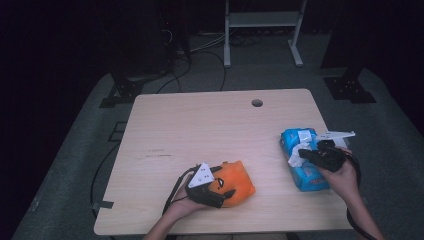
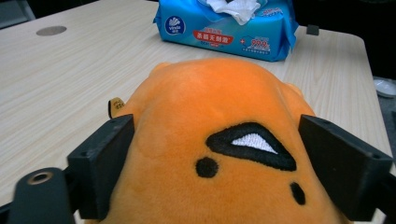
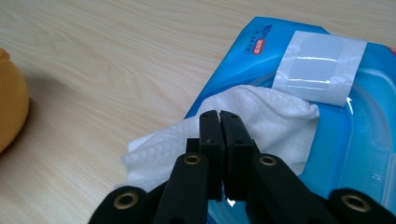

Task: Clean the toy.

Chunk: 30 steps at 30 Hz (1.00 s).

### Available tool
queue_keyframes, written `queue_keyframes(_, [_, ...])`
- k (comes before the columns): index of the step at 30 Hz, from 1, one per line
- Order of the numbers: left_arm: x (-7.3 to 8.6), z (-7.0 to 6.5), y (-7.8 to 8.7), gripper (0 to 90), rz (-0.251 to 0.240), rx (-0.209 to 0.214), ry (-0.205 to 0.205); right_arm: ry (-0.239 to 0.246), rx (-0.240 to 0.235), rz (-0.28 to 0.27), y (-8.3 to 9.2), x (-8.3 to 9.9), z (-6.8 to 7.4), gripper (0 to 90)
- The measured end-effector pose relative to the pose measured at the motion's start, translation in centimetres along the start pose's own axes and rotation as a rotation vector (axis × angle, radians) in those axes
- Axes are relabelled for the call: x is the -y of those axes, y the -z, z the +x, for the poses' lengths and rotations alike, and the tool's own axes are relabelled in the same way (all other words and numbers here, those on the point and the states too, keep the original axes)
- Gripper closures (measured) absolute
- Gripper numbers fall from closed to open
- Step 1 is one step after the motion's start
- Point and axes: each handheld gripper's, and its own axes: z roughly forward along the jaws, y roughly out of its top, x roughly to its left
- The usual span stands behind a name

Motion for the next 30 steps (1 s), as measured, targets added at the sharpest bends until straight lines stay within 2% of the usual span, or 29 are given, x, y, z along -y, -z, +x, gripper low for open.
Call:
queue_keyframes(4, [-0.2, -0.1, -0.1, 11.0, 0.009, -0.005, -0.009, -0.009, -0.034, -0.011, 0.6, -0.1, -0.1, 88.8])
queue_keyframes(8, [-1.2, 0.3, 0.6, 7.4, 0.06, 0.012, -0.01, -0.03, -0.058, -0.038, 1.3, -0.2, -0.2, 89.0])
queue_keyframes(9, [-1.6, 0.3, 1.0, 6.7, 0.08, 0.007, -0.021, -0.034, -0.063, -0.043, 1.5, -0.3, -0.3, 89.0])
queue_keyframes(11, [-2.1, 0.4, 1.6, 6.4, 0.088, 0.001, -0.026, -0.037, -0.078, -0.062, 2.0, -0.4, -0.3, 89.0])
queue_keyframes(14, [-2.3, 0.6, 2.3, 6.5, 0.139, 0.02, -0.04, -0.028, -0.095, -0.098, 3.1, -0.8, 0.1, 89.0])
queue_keyframes(18, [-2.3, 1.0, 2.9, 6.9, 0.163, 0.025, -0.034, -0.002, -0.131, -0.131, 4.2, -1.4, 1.1, 89.0])
queue_keyframes(20, [-2.1, 1.2, 3.1, 10.1, 0.16, 0.031, -0.024, 0.019, -0.169, -0.149, 4.8, -1.7, 2.3, 89.0])
queue_keyframes(21, [-1.9, 1.3, 3.0, 12.5, 0.165, 0.036, -0.021, 0.044, -0.206, -0.162, 5.1, -1.9, 3.5, 89.0])
queue_keyframes(22, [-1.9, 1.3, 3.0, 14.1, 0.165, 0.036, -0.021, 0.044, -0.206, -0.162, 5.1, -1.9, 3.5, 89.0])
queue_keyframes(23, [-1.6, 1.5, 3.0, 16.2, 0.153, 0.045, -0.014, 0.08, -0.25, -0.175, 5.3, -2.2, 5.3, 89.0])
queue_keyframes(24, [-1.6, 1.5, 3.0, 18.6, 0.153, 0.045, -0.014, 0.08, -0.25, -0.175, 5.3, -2.2, 5.3, 89.0])
queue_keyframes(26, [-1.3, 1.6, 2.9, 20.6, 0.144, 0.043, -0.014, 0.109, -0.312, -0.179, 5.4, -2.5, 7.1, 89.0])
queue_keyframes(27, [-1.1, 1.7, 2.8, 22.2, 0.134, 0.048, -0.012, 0.152, -0.367, -0.177, 5.3, -2.9, 9.1, 89.0])
queue_keyframes(28, [-1.1, 1.7, 2.8, 22.6, 0.134, 0.048, -0.012, 0.152, -0.367, -0.177, 5.3, -2.9, 9.1, 89.0])
queue_keyframes(30, [-1.0, 1.7, 2.7, 22.7, 0.129, 0.047, -0.018, 0.183, -0.421, -0.17, 5.2, -3.1, 11.0, 89.0])
